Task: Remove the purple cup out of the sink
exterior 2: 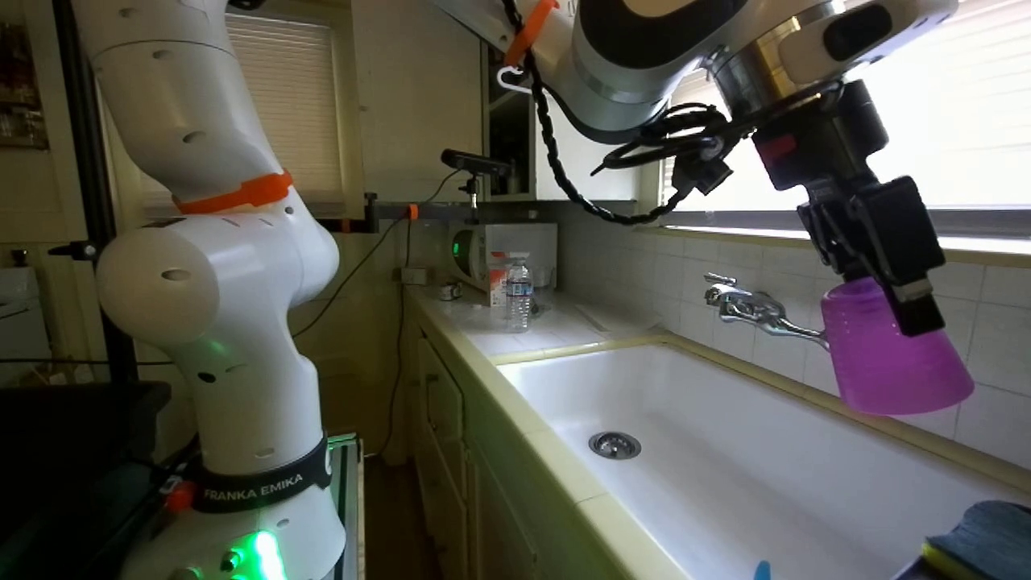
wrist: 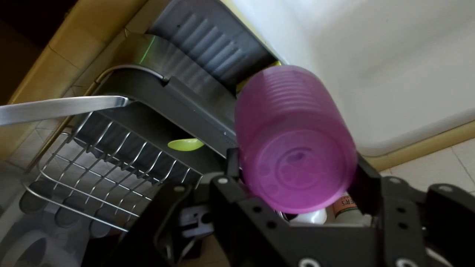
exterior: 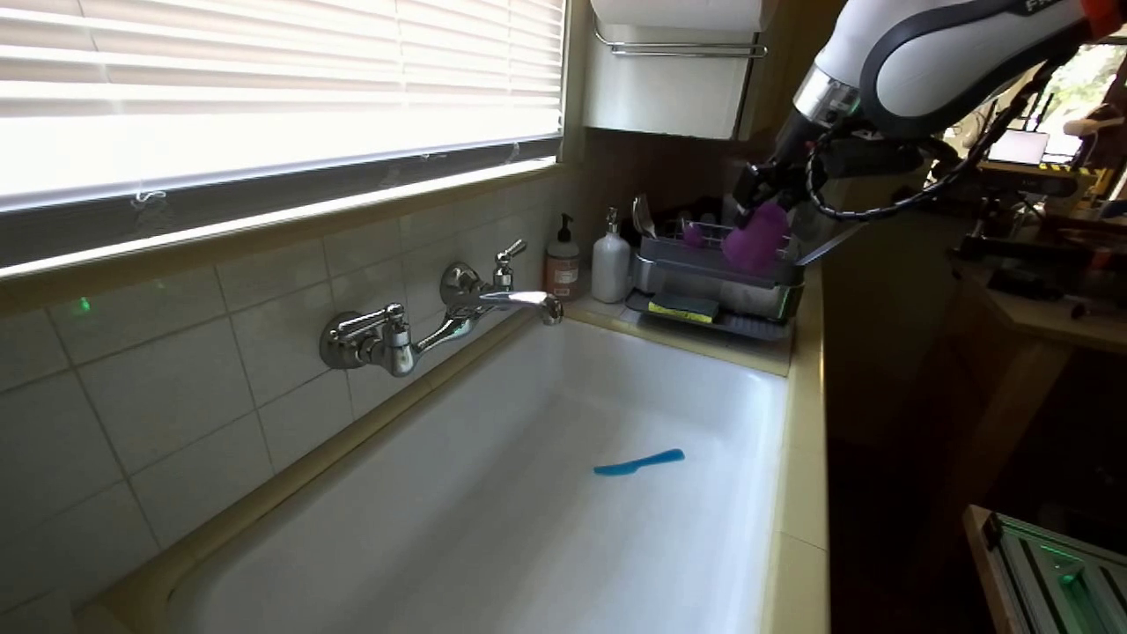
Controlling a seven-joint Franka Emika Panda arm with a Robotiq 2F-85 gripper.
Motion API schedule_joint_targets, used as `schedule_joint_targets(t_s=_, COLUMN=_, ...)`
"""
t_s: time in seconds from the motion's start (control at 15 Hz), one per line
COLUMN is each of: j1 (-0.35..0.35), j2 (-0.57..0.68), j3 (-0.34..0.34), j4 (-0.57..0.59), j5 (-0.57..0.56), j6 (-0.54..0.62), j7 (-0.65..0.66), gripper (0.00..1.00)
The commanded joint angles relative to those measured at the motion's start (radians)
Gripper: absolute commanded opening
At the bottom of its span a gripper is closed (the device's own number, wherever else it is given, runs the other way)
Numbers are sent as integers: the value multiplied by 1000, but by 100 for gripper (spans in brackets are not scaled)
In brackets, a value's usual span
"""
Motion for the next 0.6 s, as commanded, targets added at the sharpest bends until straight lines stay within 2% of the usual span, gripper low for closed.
schedule_joint_targets(t_s=0.0, j1=-31, j2=4, j3=-3, j4=27, j5=-10, j6=4, j7=34, gripper=44)
schedule_joint_targets(t_s=0.53, j1=-88, j2=53, j3=-38, j4=145, j5=-8, j6=19, j7=70, gripper=44)
